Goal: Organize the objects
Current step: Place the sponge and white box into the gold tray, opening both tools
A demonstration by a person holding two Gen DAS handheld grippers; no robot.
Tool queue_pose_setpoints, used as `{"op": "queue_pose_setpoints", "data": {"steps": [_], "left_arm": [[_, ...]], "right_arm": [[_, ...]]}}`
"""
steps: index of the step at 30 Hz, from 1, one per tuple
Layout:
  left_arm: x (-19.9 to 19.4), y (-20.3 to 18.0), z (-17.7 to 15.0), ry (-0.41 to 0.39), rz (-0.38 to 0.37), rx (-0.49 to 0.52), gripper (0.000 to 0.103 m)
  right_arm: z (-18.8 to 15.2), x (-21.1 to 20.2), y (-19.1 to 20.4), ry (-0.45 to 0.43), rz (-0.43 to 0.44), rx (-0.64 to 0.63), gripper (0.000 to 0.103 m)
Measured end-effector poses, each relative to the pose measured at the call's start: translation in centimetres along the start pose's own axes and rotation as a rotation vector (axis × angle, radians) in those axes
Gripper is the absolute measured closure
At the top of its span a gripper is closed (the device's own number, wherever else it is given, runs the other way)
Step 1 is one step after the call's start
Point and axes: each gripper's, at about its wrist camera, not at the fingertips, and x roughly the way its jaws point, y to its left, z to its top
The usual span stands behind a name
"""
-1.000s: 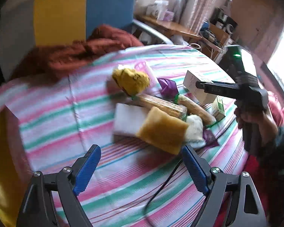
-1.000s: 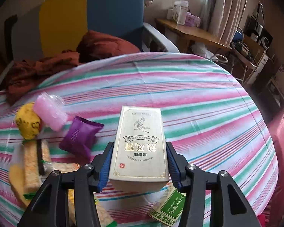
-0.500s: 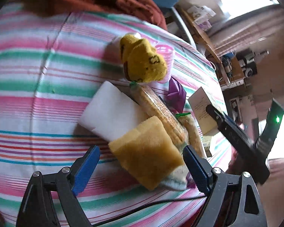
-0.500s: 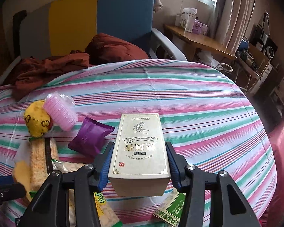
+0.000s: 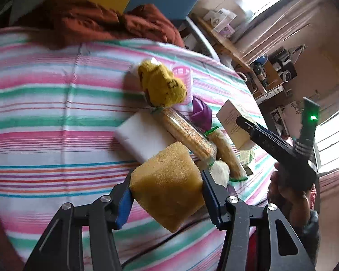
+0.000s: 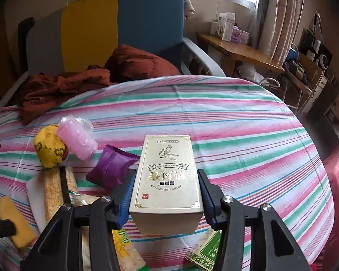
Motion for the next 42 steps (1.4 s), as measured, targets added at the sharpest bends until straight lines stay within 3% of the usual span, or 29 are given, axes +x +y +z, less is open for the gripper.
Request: {"op": "queue_pose_setpoints", "data": {"steps": [9, 16, 22, 32, 39, 42], "left_arm": [[-7.8, 1.1, -1.8, -0.142, 0.130, 0.157, 0.047], [-13.7, 5.5, -3.4, -0.234, 0.213, 0.123, 0.047], [-18.9, 11.3, -5.9, -0.293, 0.319, 0.034, 0.047], [-25.0, 19.4, -8.9, -0.382, 0.434, -0.113, 0.046], [-26.7, 23.1, -9.8, -0.398, 0.503, -0.160, 0.043], [-26.5, 24.4, -10.3, -0.382, 0.522, -0.178, 0.032]], "right_arm": [[0.2, -3.0, 2.2, -0.031, 0.109, 0.034, 0.051], [0.5, -7.2, 7.6, -0.081, 0.232, 0.002, 0.051], [0.7, -10.4, 15.1, -0.096, 0.361, -0.101, 0.051], [-0.7, -12.0, 29.5, -0.032, 0.576, -0.223, 0.051], [-1.5, -10.2, 38.8, 0.069, 0.627, -0.258, 0.051], [-1.0, -9.2, 42.1, 0.077, 0.636, -0.225, 0.050]]}}
